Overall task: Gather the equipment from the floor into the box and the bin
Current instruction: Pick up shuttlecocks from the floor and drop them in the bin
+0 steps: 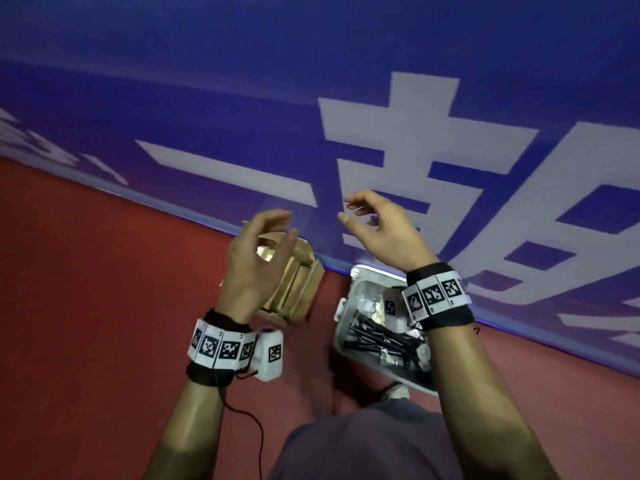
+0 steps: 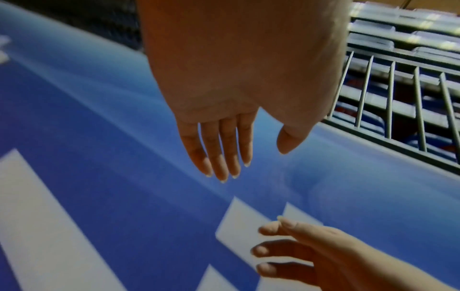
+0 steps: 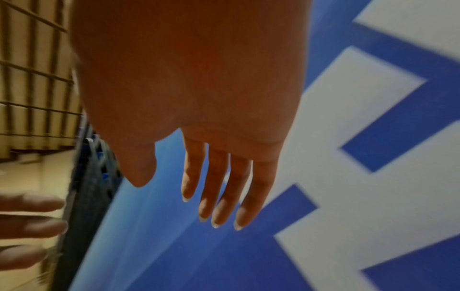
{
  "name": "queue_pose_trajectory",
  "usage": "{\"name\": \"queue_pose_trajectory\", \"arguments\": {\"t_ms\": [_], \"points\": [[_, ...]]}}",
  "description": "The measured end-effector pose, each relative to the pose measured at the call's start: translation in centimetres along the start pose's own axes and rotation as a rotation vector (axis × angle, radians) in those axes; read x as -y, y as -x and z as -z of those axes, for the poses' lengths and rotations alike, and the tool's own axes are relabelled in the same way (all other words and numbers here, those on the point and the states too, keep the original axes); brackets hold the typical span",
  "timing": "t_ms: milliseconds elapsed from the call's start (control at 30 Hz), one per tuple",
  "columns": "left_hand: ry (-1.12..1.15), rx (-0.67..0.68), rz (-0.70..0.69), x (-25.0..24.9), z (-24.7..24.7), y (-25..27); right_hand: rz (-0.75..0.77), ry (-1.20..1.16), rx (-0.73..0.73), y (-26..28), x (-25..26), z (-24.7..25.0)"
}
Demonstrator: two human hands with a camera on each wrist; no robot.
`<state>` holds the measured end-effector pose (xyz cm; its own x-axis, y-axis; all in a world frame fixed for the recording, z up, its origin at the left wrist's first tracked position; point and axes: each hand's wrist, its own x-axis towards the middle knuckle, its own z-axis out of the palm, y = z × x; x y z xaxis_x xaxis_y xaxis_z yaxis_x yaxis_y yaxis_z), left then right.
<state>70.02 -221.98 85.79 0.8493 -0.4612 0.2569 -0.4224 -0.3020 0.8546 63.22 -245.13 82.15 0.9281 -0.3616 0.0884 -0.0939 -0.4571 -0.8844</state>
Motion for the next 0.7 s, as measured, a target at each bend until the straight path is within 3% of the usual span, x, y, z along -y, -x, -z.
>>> {"name": "queue_pose_trajectory", "arguments": {"t_ms": [133,333,433,700], "points": [[-0.054,-0.173,-0.031,-0.5,12.2,4.7,0.183,-0.065,0.088,0.6,8.9,-8.5],[-0.165,-0.393,0.047,2.0,27.0,14.1,0.305,-0.23,0.226,4.3,20.1,-23.1],[-0.212,-0.462,0.13,3.8,31.5,18.7,0.333,-0.285,0.322,6.5,23.8,-29.5],[-0.26,-0.807,0.444,9.8,42.2,33.7,0.5,-0.246,0.786,12.4,31.7,-48.3]]}}
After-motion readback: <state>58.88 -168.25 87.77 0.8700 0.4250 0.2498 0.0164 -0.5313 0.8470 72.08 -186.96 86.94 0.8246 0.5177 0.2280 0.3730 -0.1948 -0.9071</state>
